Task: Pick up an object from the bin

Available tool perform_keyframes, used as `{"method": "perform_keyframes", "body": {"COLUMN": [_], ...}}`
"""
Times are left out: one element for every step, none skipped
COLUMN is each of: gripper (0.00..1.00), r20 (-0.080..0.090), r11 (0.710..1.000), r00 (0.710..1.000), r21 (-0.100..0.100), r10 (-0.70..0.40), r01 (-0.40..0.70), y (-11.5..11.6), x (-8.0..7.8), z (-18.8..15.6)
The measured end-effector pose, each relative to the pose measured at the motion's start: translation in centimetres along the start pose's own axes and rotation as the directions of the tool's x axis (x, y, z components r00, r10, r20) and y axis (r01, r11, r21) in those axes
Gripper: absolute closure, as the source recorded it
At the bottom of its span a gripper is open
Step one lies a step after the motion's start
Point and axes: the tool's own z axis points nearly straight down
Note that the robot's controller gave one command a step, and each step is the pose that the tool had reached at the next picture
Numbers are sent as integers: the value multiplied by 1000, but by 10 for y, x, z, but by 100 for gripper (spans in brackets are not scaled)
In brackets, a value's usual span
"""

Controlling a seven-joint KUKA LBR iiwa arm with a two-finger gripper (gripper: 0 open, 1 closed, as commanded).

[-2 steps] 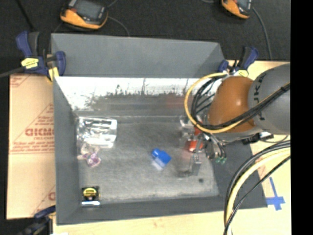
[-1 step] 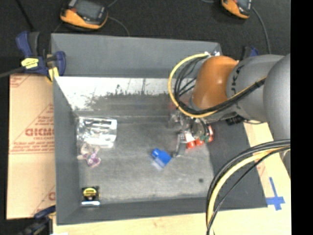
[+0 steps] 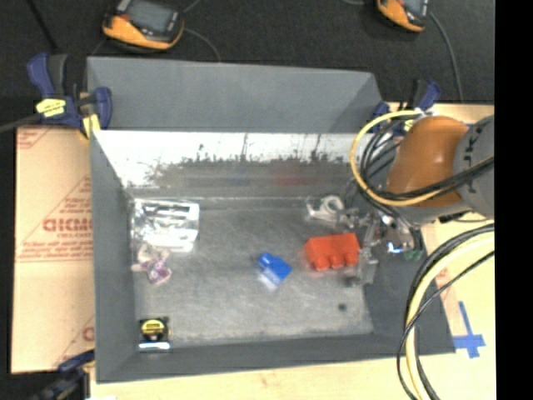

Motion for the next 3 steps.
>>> {"method": "perform_keyframes", "body": {"gripper": [100, 100, 100], "r20": [0, 7, 8], "r11": [1000, 1000, 993], "r00": [1000, 1000, 992], "r21": [-1, -2, 1], "r10": [-6, 14, -122], "r01": [6, -14, 122], "y": [3, 57, 75], "x": [-1, 22, 26], "z": [0, -123, -207]}}
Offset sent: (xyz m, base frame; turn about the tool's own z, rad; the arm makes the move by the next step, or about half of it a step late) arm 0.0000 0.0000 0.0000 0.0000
